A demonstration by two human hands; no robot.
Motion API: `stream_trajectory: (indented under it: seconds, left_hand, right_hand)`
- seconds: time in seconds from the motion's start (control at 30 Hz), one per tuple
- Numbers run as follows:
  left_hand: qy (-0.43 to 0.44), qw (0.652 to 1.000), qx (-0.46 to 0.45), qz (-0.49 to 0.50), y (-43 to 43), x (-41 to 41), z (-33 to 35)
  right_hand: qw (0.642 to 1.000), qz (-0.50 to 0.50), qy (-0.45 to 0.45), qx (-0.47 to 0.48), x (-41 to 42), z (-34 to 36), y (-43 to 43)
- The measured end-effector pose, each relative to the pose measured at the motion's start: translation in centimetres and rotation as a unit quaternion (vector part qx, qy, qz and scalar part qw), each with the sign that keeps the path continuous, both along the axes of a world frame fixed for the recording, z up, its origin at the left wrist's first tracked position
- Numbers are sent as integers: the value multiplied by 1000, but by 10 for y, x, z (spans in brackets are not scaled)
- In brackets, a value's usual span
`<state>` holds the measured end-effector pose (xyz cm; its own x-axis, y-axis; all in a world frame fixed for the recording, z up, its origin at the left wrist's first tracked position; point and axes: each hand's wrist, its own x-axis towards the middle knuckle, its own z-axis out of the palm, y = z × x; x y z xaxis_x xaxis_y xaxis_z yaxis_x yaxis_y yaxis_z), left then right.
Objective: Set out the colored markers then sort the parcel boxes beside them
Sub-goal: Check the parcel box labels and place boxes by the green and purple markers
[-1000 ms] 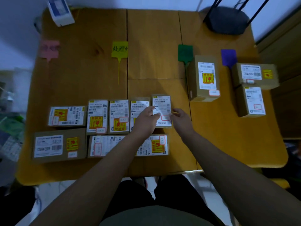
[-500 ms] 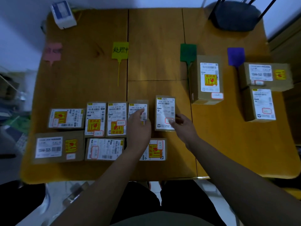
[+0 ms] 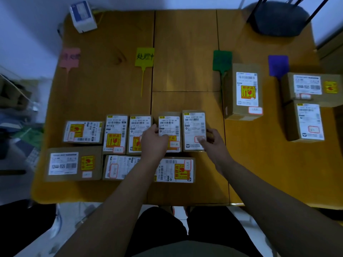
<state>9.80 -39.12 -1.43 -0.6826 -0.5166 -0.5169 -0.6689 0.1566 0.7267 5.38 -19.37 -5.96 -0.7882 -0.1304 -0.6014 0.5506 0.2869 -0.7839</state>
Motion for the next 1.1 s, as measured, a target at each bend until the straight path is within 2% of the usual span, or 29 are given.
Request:
stream_trajectory:
  seconds: [0.23, 0.4, 0.6, 0.8, 1.1]
  left_hand:
    - [56, 994, 91, 31, -20, -9, 10]
    - [129, 980, 145, 50, -35, -8, 36]
    - [210, 962, 175, 25, -50, 4, 79]
    - [233, 934, 270, 27, -73, 15, 112]
    - [247, 930, 273, 2, -91, 18, 140]
  right_hand:
    - [998, -37, 1, -53, -10, 16, 8]
    - [992, -58, 54, -94, -23, 55, -1]
    - [986, -44, 106, -119, -31, 112, -11]
    - [981, -4, 123, -151, -28, 163, -16]
    - [974, 23, 131, -181, -25, 194, -24]
